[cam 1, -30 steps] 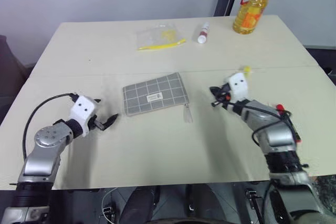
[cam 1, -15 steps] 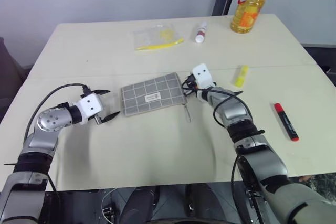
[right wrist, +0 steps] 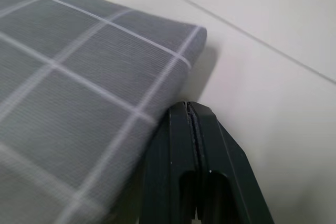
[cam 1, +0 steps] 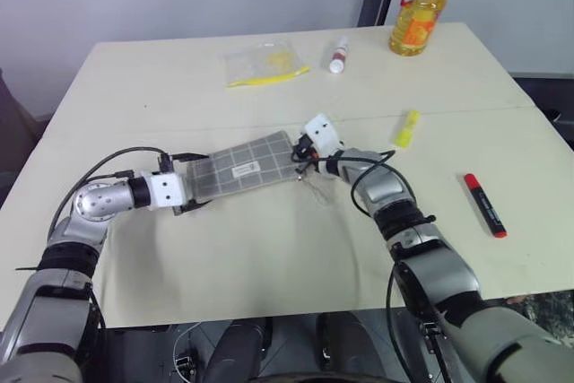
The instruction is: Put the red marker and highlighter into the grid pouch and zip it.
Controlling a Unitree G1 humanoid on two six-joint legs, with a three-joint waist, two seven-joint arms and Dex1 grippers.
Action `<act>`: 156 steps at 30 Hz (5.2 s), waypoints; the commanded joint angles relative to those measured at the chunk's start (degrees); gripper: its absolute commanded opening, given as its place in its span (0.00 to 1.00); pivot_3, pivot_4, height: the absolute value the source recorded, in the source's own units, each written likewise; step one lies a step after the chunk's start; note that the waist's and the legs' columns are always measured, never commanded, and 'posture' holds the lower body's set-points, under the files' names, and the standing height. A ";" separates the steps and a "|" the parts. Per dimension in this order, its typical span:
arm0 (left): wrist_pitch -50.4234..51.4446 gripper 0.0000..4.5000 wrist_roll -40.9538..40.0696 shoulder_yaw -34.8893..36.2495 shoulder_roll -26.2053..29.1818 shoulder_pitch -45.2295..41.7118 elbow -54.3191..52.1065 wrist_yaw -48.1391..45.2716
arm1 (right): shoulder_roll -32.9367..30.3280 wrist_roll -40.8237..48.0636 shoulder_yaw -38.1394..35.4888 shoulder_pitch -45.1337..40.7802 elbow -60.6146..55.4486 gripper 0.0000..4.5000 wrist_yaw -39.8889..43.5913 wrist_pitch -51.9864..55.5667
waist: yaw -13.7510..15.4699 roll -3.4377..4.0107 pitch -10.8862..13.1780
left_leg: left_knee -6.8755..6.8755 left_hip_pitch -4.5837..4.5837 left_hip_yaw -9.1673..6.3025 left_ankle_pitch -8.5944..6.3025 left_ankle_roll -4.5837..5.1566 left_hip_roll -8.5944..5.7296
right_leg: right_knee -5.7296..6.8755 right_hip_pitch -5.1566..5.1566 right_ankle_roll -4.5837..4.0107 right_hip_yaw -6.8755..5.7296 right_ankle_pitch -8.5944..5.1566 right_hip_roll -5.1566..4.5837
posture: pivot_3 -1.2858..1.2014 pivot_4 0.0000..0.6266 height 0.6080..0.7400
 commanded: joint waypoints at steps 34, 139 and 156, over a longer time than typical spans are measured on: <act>44.93 0.00 -18.92 3.31 -9.89 8.39 -40.02 5.90 | -15.02 7.87 -13.49 19.63 -43.63 0.31 -0.94 14.91 | -0.14 -0.02 0.00 | 0.01 -0.03 0.31 -0.01 0.01 0.18 | 0.04 -0.15 0.00 0.37 0.00 0.20 | 0.52 0.24 1.00; 64.02 0.00 -5.15 -0.76 -28.86 3.10 -43.41 27.69 | -17.31 6.97 -20.17 8.55 -17.79 0.19 -21.26 13.41 | 0.44 -0.14 0.05 | 0.62 -0.10 0.62 -0.17 0.26 0.24 | 0.00 0.08 0.08 0.50 0.05 0.30 | 0.52 0.24 1.00; 61.25 0.00 -8.68 -1.45 -28.29 0.86 -41.29 19.76 | -28.79 20.57 -18.96 29.99 -65.19 0.19 -2.13 27.68 | 0.78 -0.17 0.07 | 0.85 -0.17 0.64 -0.27 0.36 0.30 | -0.13 0.15 0.14 0.49 0.01 0.20 | 0.52 0.24 1.00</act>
